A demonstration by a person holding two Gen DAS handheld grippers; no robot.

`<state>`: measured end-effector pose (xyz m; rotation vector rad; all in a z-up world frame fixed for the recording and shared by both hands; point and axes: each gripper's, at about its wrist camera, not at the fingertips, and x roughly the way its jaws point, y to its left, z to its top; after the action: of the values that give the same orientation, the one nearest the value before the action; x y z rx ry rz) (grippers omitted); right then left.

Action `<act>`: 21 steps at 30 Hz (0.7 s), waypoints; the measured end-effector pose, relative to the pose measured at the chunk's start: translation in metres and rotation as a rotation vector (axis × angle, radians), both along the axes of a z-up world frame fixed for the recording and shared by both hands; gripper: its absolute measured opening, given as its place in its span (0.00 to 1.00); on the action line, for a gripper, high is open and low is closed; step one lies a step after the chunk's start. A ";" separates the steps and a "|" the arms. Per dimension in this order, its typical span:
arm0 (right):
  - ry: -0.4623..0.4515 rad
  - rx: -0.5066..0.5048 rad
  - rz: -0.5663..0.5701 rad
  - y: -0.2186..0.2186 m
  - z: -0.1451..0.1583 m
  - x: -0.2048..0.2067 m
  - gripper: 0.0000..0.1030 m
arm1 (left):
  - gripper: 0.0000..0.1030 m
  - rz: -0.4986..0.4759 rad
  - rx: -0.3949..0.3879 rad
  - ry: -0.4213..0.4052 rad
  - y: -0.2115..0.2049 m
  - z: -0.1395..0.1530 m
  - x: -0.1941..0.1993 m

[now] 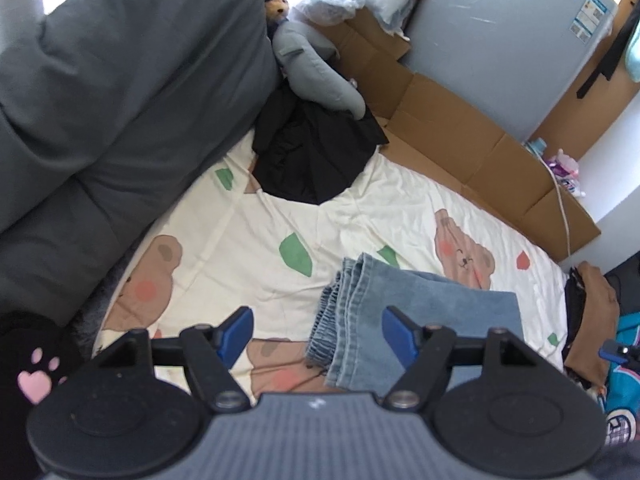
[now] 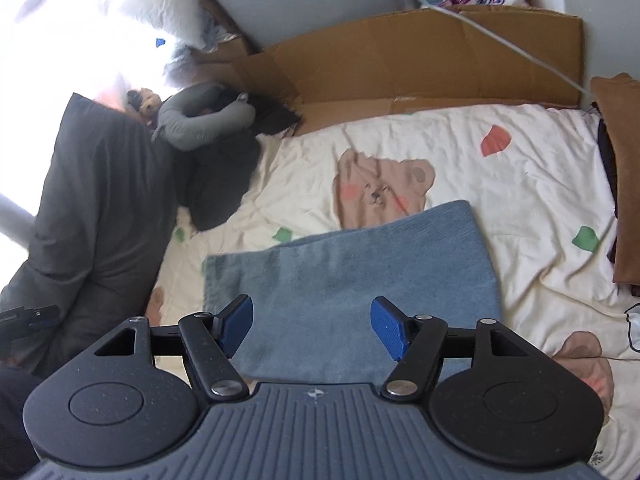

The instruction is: Fold clothes

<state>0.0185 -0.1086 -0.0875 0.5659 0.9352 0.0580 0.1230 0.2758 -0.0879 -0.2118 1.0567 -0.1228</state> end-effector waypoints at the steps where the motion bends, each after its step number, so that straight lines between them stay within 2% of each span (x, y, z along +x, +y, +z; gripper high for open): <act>1: -0.009 -0.003 -0.013 0.002 -0.005 -0.001 0.69 | 0.71 -0.006 -0.005 0.002 0.001 -0.004 0.004; 5: -0.022 -0.019 -0.036 0.015 -0.024 0.002 0.69 | 0.71 -0.017 -0.011 0.029 0.004 -0.024 0.023; 8: -0.055 -0.063 -0.010 0.032 -0.034 0.006 0.70 | 0.71 -0.044 -0.019 0.042 0.005 -0.042 0.038; 12: -0.083 -0.064 0.016 0.052 -0.053 0.013 0.69 | 0.71 -0.072 -0.041 0.055 0.002 -0.070 0.061; 21: -0.069 -0.091 0.094 0.103 -0.109 0.032 0.69 | 0.71 -0.142 -0.160 0.067 -0.020 -0.136 0.107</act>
<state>0.0502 -0.0053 -0.1966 0.4328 0.8922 0.1178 0.2303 0.2559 -0.2235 -0.2871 1.1294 -0.3312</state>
